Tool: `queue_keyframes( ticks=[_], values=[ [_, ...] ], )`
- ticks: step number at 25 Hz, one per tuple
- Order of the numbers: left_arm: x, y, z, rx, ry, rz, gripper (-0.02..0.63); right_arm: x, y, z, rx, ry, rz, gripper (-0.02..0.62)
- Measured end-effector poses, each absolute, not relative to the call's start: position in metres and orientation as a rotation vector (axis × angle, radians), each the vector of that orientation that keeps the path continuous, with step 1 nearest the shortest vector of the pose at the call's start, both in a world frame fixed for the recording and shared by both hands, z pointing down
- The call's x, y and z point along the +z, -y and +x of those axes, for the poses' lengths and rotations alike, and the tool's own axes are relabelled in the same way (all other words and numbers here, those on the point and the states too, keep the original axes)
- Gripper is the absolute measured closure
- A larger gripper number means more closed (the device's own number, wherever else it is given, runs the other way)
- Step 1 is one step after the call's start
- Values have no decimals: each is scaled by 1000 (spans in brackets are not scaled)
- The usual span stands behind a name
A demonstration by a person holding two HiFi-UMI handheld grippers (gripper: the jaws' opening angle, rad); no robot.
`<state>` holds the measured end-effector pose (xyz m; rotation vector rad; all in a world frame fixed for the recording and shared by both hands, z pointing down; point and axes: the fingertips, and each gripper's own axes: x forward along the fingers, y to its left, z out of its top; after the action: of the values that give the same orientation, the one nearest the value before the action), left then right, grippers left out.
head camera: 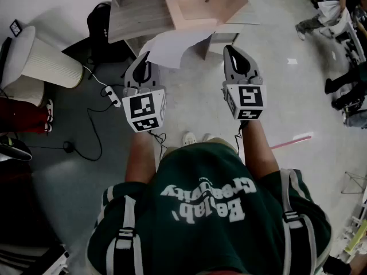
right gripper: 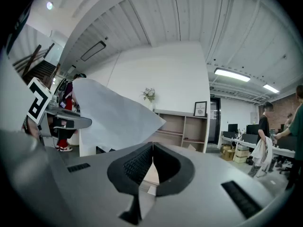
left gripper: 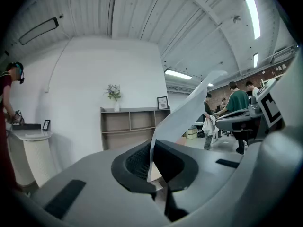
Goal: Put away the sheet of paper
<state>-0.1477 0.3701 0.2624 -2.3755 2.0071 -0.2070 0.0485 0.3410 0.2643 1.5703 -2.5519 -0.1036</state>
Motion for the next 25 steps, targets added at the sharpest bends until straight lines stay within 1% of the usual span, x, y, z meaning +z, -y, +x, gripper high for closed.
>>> queue_keyframes(
  ticks=[8, 25],
  values=[
    [269, -369, -166, -223, -2032, -2359, 588, 272, -339, 50, -100, 2532, 1576, 560],
    [268, -366, -165, -224, -1991, -2394, 588, 266, -343, 45, -146, 2555, 1599, 560]
  ],
)
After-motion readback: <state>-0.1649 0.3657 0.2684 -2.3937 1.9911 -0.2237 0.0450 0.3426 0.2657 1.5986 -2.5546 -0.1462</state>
